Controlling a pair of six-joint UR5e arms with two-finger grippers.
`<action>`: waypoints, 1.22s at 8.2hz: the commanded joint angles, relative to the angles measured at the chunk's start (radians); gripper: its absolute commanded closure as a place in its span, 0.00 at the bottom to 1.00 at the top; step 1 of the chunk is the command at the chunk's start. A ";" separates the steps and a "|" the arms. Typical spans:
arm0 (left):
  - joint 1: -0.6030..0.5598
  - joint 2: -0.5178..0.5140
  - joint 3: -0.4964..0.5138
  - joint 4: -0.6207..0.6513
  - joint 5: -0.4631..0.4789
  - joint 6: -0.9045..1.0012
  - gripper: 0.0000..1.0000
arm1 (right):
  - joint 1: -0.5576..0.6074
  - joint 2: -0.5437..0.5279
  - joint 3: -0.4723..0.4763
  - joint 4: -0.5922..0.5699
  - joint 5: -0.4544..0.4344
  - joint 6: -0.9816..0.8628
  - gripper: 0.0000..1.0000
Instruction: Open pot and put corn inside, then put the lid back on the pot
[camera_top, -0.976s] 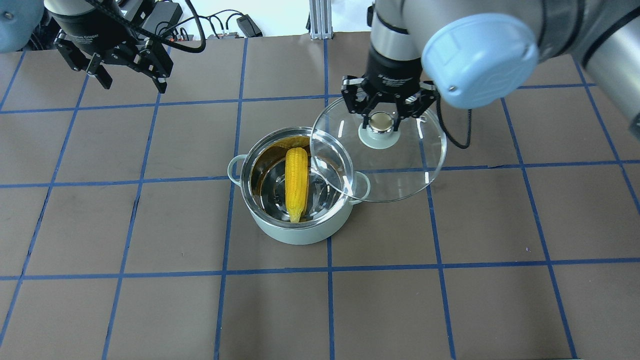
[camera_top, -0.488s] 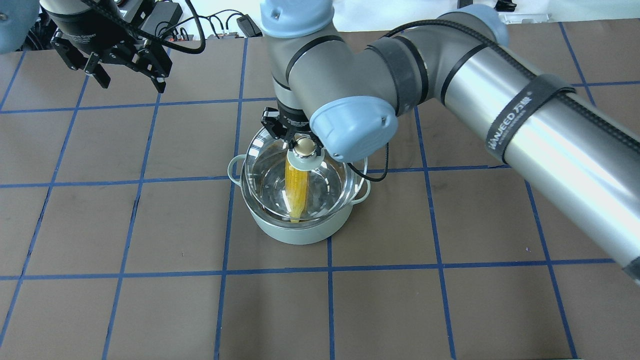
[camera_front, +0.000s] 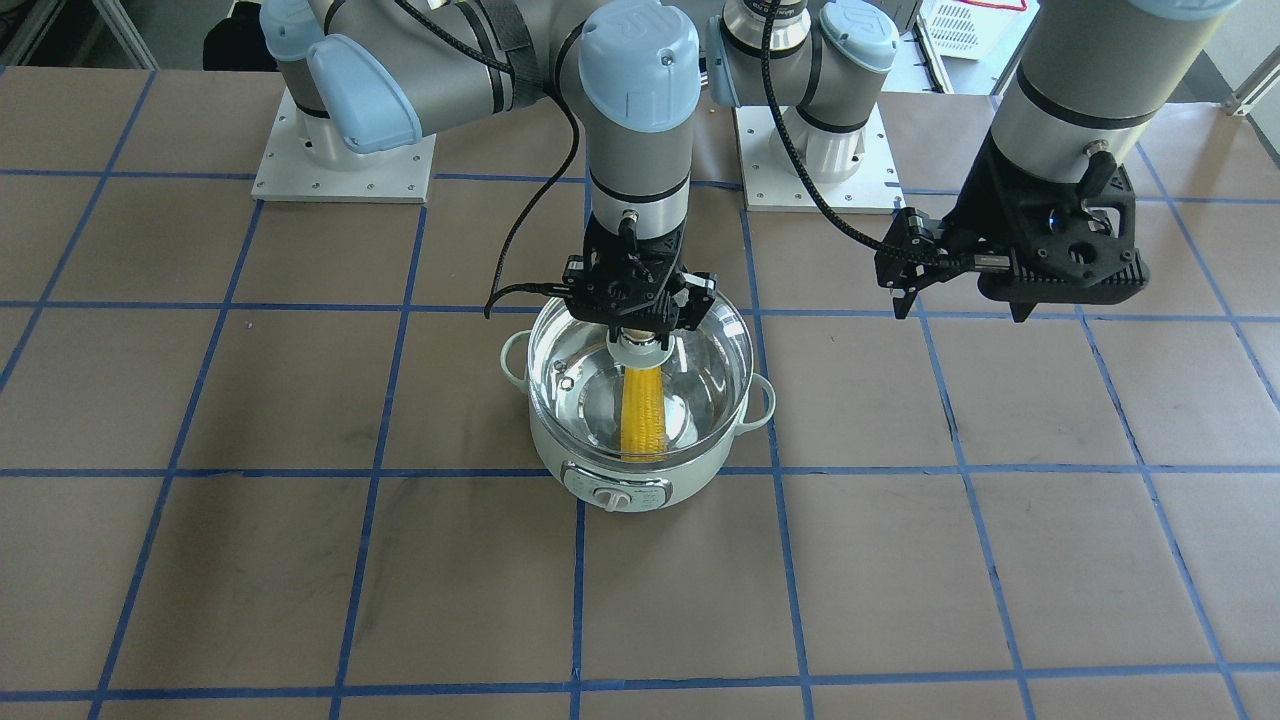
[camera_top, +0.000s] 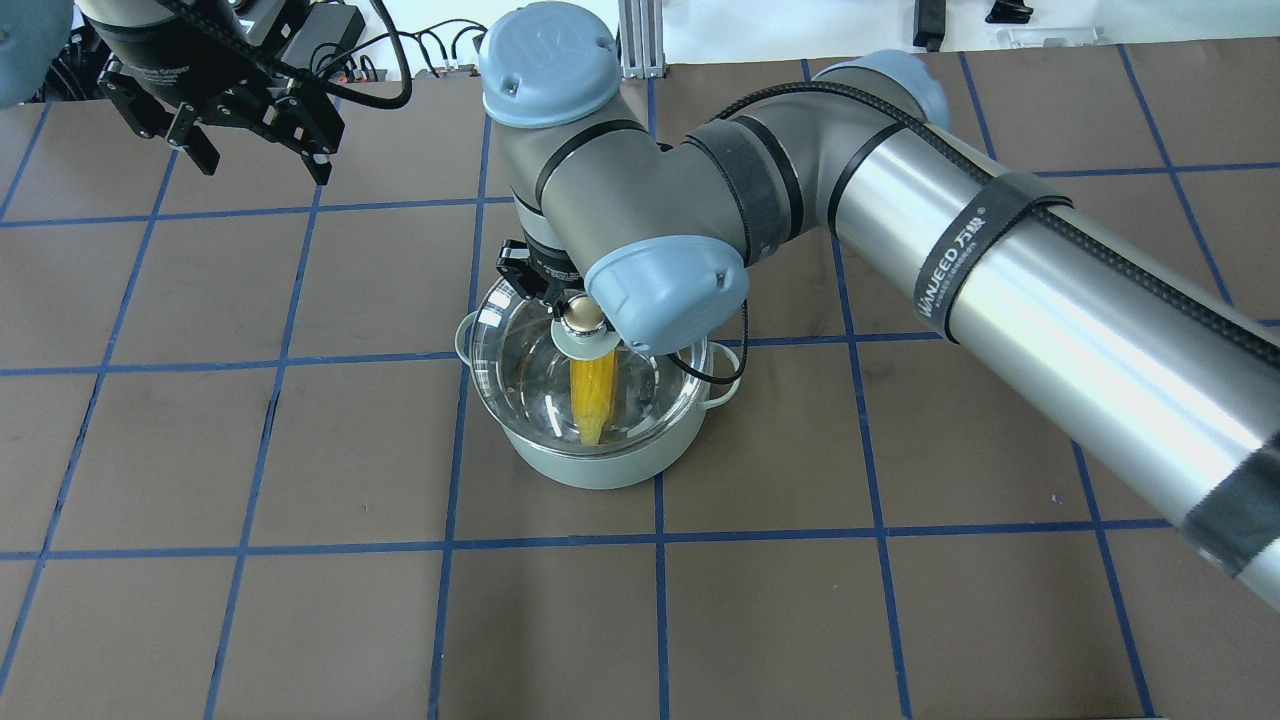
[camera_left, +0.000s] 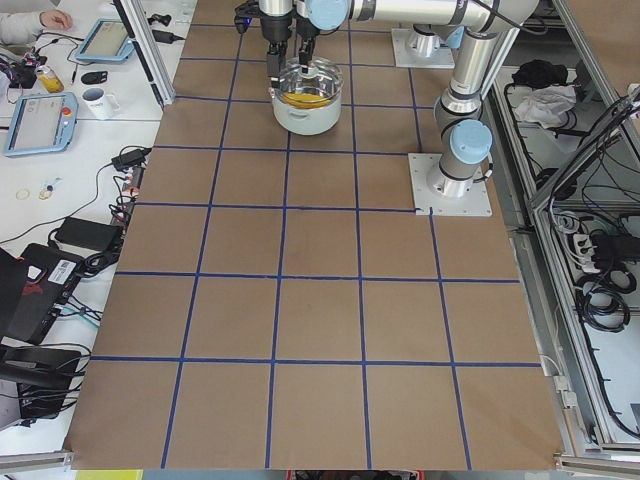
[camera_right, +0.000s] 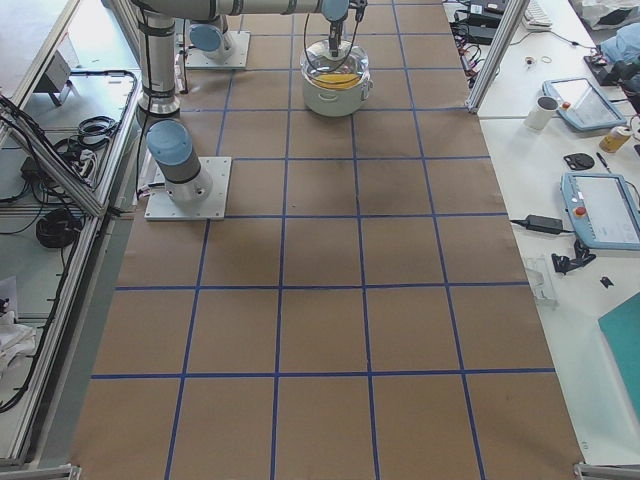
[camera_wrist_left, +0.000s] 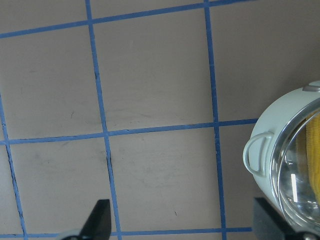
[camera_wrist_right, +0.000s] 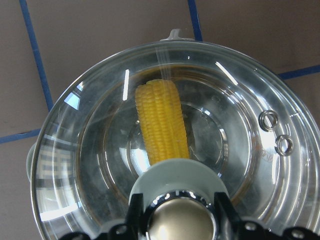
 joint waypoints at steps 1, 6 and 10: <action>0.000 0.001 0.000 0.000 0.000 0.000 0.00 | 0.001 0.005 0.002 -0.002 -0.009 -0.009 0.87; 0.000 -0.001 0.000 0.000 0.002 0.000 0.00 | -0.001 0.023 0.012 -0.022 -0.001 -0.001 0.87; 0.000 0.001 0.000 0.000 0.002 0.000 0.00 | 0.001 0.026 0.014 -0.036 -0.001 -0.001 0.87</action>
